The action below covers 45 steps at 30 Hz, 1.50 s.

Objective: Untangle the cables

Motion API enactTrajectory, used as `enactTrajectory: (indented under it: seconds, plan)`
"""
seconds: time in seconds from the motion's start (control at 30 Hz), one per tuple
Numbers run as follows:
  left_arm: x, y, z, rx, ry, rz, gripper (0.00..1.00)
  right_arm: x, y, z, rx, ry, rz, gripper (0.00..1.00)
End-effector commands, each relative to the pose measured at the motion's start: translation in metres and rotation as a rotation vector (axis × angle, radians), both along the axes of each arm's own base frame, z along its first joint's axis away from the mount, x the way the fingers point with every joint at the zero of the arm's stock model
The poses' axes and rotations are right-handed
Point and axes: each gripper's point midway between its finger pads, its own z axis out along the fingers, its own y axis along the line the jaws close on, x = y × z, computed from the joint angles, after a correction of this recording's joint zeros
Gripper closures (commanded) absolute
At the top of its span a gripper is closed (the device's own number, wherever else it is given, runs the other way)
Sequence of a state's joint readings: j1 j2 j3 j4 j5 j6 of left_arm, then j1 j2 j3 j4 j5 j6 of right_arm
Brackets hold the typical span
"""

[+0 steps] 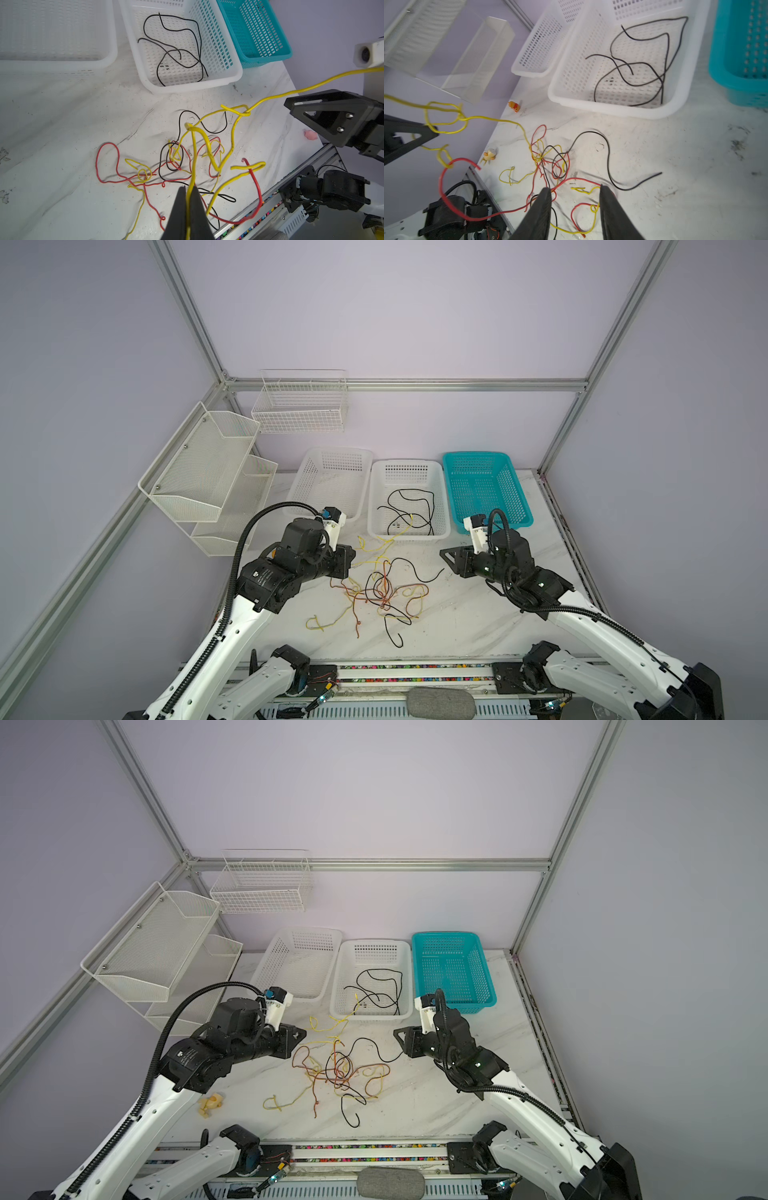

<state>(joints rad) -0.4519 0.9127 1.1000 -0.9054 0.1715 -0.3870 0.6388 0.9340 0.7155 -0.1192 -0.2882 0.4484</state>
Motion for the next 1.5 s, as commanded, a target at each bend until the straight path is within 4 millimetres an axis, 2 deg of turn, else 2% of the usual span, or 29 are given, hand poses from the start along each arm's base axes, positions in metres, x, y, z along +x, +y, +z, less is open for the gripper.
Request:
enactTrajectory:
  seconds: [0.0, 0.1, 0.27, 0.4, 0.53, 0.57, 0.63, 0.73, 0.87, 1.07, 1.23, 1.37, 1.47]
  plan:
    - [0.007, -0.011, 0.023, -0.077, -0.052, -0.009, 1.00, -0.018, 0.035, 0.036, 0.130, -0.118, 0.138, 0.57]
    - [0.011, -0.015, 0.020, -0.094, -0.039, -0.001, 1.00, -0.041, 0.070, 0.041, 0.162, -0.155, 0.242, 0.56]
    - [0.016, -0.023, 0.016, -0.104, -0.026, -0.002, 1.00, -0.071, 0.119, 0.032, 0.148, -0.193, 0.337, 0.54]
    - [0.017, -0.025, 0.016, -0.103, -0.030, -0.002, 1.00, -0.076, 0.141, 0.012, 0.114, -0.184, 0.338, 0.53]
    - [0.016, -0.025, 0.016, -0.108, -0.032, -0.001, 1.00, -0.071, 0.150, -0.003, 0.075, -0.177, 0.284, 0.56]
    - [0.016, -0.025, 0.016, -0.107, -0.033, 0.000, 1.00, -0.066, 0.150, -0.006, 0.057, -0.176, 0.258, 0.61]
    - [0.015, -0.024, 0.013, -0.103, -0.031, 0.002, 1.00, -0.061, 0.145, -0.003, 0.050, -0.189, 0.218, 0.79]
    - [0.014, -0.021, 0.006, -0.087, -0.025, 0.009, 1.00, -0.061, 0.135, 0.014, 0.096, -0.225, 0.190, 1.00]
    - [0.014, -0.016, -0.014, -0.043, 0.005, 0.022, 1.00, -0.067, 0.120, 0.039, 0.140, -0.278, 0.191, 1.00]
    - [0.017, -0.004, -0.040, 0.058, 0.042, 0.054, 1.00, -0.090, 0.110, 0.068, 0.206, -0.345, 0.288, 1.00]
    - [0.022, 0.024, -0.037, 0.159, 0.015, 0.153, 1.00, -0.093, 0.074, 0.098, 0.251, -0.418, 0.217, 1.00]
    - [0.022, 0.023, -0.047, 0.188, 0.043, 0.133, 1.00, -0.104, 0.050, 0.122, 0.306, -0.491, 0.209, 1.00]
    - [0.024, 0.026, -0.046, 0.198, 0.048, 0.153, 1.00, -0.104, 0.045, 0.124, 0.290, -0.497, 0.200, 1.00]
